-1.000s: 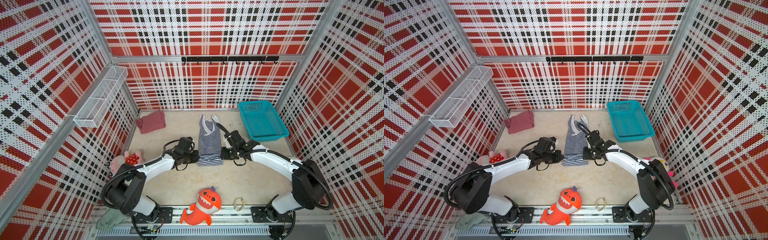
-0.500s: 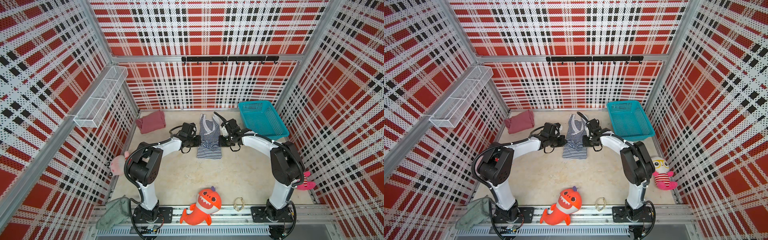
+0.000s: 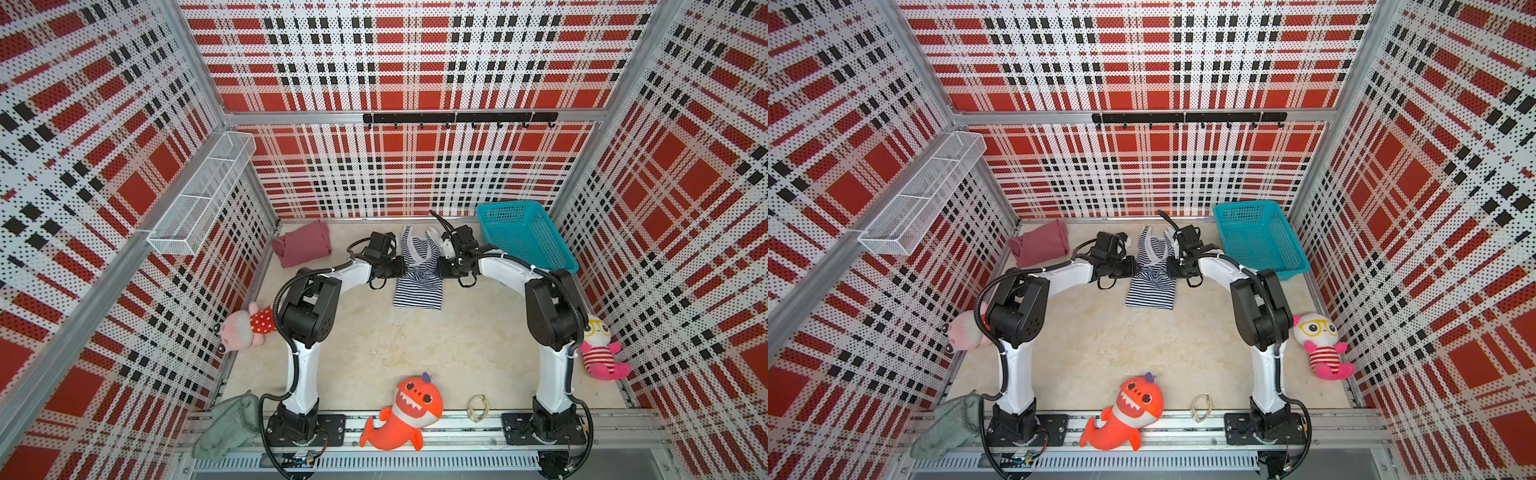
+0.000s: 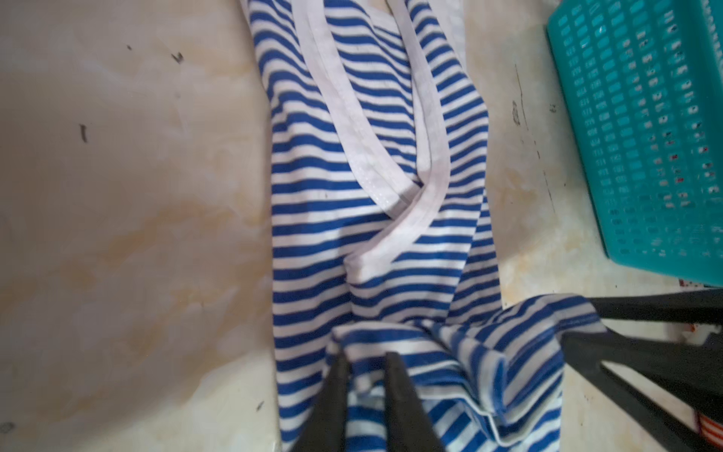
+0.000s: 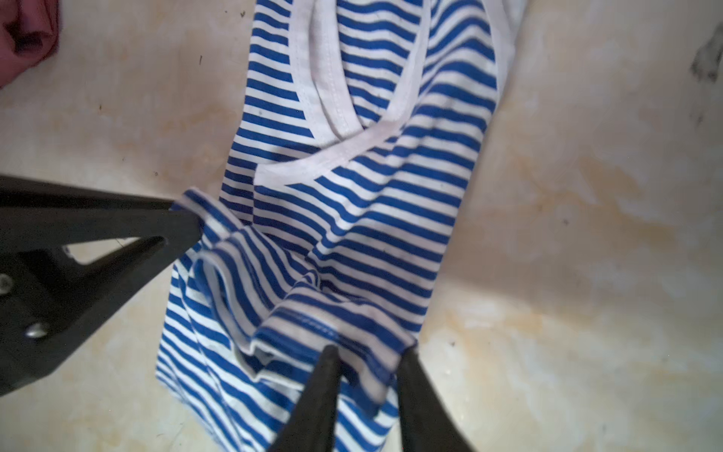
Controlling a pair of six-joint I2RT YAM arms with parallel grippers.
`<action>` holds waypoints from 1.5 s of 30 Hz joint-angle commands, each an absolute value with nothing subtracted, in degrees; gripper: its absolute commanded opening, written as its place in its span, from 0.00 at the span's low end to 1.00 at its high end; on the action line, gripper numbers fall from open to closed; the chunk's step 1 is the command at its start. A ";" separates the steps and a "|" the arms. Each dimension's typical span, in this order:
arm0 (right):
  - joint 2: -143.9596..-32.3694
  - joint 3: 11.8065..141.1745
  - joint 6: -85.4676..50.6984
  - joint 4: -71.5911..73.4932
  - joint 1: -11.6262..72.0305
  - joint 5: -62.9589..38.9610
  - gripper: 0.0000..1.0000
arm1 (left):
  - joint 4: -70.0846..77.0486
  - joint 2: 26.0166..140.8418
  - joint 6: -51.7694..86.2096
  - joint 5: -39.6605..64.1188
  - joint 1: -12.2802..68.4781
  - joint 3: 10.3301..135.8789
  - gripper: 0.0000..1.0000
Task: Fold and stack tank tops
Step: Fold the tank top at the center of the table, then move the tank top to the center of the table.
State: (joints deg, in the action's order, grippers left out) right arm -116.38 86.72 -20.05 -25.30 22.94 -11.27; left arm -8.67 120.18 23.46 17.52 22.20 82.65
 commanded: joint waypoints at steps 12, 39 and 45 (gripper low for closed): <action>-103.15 72.52 -22.91 -13.18 22.54 -9.33 0.57 | -1.99 104.70 25.36 12.22 23.66 68.13 0.69; -88.51 40.32 -41.05 -6.13 37.56 -9.49 0.18 | 0.71 93.62 38.23 9.02 38.96 33.80 0.59; -76.03 40.18 -39.02 -15.45 36.51 -9.66 0.37 | -5.77 80.01 35.01 6.82 34.05 34.52 0.64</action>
State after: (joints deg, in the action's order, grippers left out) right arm -80.16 38.59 -39.92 -10.59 39.07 -10.33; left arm 0.84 83.92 36.01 8.10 37.28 33.10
